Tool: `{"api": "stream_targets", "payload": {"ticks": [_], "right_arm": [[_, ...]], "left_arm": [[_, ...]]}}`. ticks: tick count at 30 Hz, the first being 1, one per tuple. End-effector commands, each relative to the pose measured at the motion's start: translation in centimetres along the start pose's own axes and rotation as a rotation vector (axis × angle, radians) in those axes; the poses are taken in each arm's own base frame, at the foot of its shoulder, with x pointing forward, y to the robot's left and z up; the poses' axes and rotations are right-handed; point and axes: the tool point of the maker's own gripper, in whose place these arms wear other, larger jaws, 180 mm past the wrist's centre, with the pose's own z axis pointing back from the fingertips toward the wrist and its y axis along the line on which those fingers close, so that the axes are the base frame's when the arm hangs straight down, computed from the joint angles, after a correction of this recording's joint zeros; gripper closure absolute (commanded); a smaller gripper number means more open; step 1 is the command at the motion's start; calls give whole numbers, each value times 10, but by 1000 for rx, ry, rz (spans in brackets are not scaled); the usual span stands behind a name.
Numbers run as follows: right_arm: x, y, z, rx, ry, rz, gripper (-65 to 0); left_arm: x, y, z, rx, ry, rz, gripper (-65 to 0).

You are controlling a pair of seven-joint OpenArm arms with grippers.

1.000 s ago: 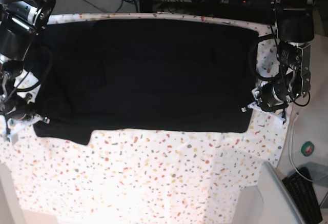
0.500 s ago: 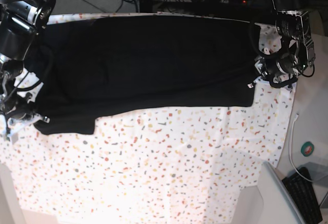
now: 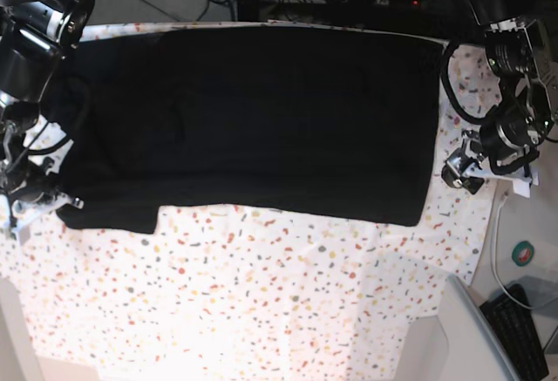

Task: Layout the t-shirt on the table in an organized manner, then fold the t-shirt properly
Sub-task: 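Lift the hem with both grippers and fold it toward the collar, then regrasp the folded edge with both grippers and fold it again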

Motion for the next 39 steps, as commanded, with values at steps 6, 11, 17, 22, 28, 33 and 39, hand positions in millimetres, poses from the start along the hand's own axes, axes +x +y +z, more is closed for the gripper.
{"api": "stream_targets", "payload": {"ticks": [6,11,17,22,28,33,39], "right_arm": [[26,-2,7,-1,-68,10,0],[27,-1,7,1,-69,9,0],[26,0,6,2,-68,9,0],[26,-1,6,2,-67,8,0],[20,-3,6,-2,-58,9,0],[20,-3,6,-2,-58,9,0],[21,-3,6,-3,-58,9,0]], "left_arm": [[50,-19,-33,-6,12,8,-487],[63,-50,-70,15,-10,-104,-487],[62,-50,-111,130,2,-194,-487],[59,-67,-126,125,-29,-358,-487],[41,-85,-132,81,-2,-402,-487],[30,-88,-134,71,16,-399,-485],[25,-88,-136,71,26,-401,-380]]}}
